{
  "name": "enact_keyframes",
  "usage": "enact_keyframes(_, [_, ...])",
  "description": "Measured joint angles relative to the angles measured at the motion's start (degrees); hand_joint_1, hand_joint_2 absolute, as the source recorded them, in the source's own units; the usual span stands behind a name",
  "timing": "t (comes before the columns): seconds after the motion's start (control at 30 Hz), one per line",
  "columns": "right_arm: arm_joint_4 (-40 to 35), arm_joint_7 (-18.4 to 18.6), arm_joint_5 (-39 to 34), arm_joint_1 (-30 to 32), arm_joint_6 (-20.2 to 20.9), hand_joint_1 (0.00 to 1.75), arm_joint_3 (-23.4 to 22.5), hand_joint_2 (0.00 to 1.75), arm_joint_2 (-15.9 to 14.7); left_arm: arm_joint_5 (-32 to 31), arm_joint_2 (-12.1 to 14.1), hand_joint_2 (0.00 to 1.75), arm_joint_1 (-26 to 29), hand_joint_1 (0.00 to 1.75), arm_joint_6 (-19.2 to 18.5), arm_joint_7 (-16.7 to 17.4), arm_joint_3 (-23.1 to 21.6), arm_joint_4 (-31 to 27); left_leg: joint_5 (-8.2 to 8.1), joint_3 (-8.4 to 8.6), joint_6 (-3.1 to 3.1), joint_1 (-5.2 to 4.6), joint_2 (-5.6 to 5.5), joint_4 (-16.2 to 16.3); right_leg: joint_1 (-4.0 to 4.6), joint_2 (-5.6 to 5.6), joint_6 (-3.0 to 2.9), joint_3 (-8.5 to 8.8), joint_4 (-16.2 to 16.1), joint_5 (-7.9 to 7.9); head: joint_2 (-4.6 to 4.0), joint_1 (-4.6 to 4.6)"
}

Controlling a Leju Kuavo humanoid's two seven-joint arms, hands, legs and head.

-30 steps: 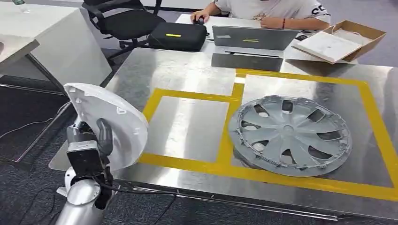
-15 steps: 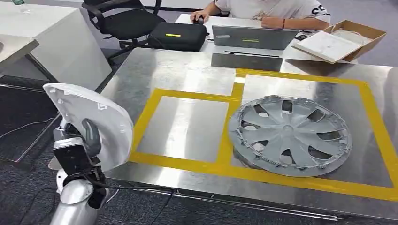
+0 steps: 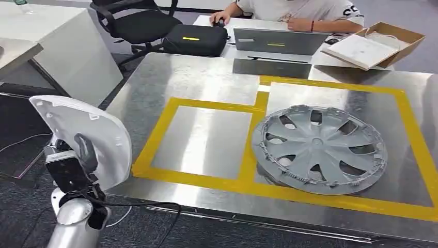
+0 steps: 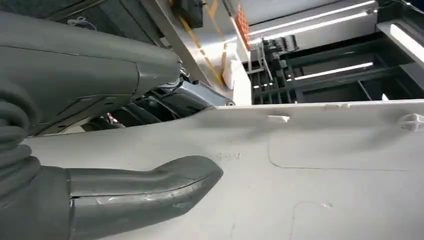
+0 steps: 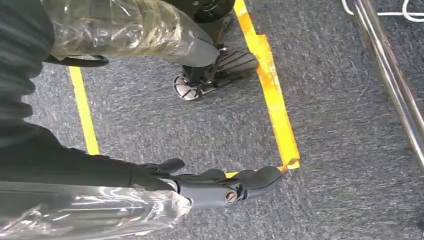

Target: Take the parts from the cabinet and place them on the table.

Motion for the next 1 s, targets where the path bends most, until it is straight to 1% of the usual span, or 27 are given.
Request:
enact_keyframes(0.4, [0.00,-0.09,-0.15,-0.02,0.02,0.00,0.00,1.75,0.00,-0.24,-0.11,1.75,-0.60,1.75,0.17,0.48,0.61,1.01,0.00,0.00,0.00,0.00,0.00,0.00,0.00,0.00,0.00,-0.01,0.00,0.00,0.00,0.00])
enact_keyframes(0.43, [0.00,-0.07,-0.17,-0.02,0.00,0.00,0.00,1.75,0.00,-0.42,-0.07,1.75,-1.39,1.75,0.96,0.96,1.18,2.21,0.00,0.00,0.00,0.00,0.00,0.00,0.00,0.00,0.00,-0.01,0.00,0.00,0.00,0.00])
enact_keyframes(0.53, [0.00,-0.07,-0.17,-0.02,0.04,0.00,0.00,1.75,0.00,-1.79,0.24,1.75,-2.11,1.75,1.07,2.01,1.88,2.99,0.00,0.00,0.00,0.00,0.00,0.00,0.00,0.00,0.00,-0.01,0.00,0.00,0.00,0.00])
enact_keyframes(0.6, [0.00,-0.07,-0.15,0.00,0.13,0.00,0.00,1.75,-0.02,-3.10,1.00,1.75,-3.11,1.75,0.98,3.08,2.66,3.95,0.00,0.00,0.00,0.00,0.00,0.00,0.00,0.00,0.00,-0.01,0.00,0.00,0.00,0.00])
enact_keyframes(0.7, [0.00,0.02,-0.09,0.00,0.28,0.00,0.00,1.75,-0.17,-3.32,2.41,1.75,-5.31,1.75,-1.07,4.92,4.77,6.04,0.02,0.00,0.01,0.00,0.00,0.00,0.01,0.01,0.00,-0.01,0.00,0.00,0.00,0.00])
enact_keyframes(0.77, [0.00,0.07,0.07,0.01,0.37,0.00,0.00,1.75,-0.33,-3.15,3.63,1.75,-6.94,1.75,-2.63,4.94,6.52,7.85,0.03,0.00,0.01,0.01,0.00,0.00,0.01,0.01,0.00,-0.01,0.01,0.01,0.00,0.00])
enact_keyframes(0.9, [0.00,0.02,0.72,0.01,0.81,0.00,0.00,1.75,-0.48,-3.15,5.33,1.75,-9.85,1.75,-6.06,3.34,9.60,11.22,0.05,0.00,0.01,0.01,0.00,0.00,0.02,0.00,-0.01,-0.01,0.01,0.01,0.00,0.00])
enact_keyframes(1.0, [0.00,-0.15,1.03,-0.02,1.22,0.00,0.00,1.75,-0.59,-3.45,5.90,1.75,-11.47,1.75,-7.50,1.99,10.82,13.01,0.05,-0.01,0.01,0.01,0.00,0.00,0.01,0.01,0.00,-0.01,0.02,0.01,0.00,0.00])
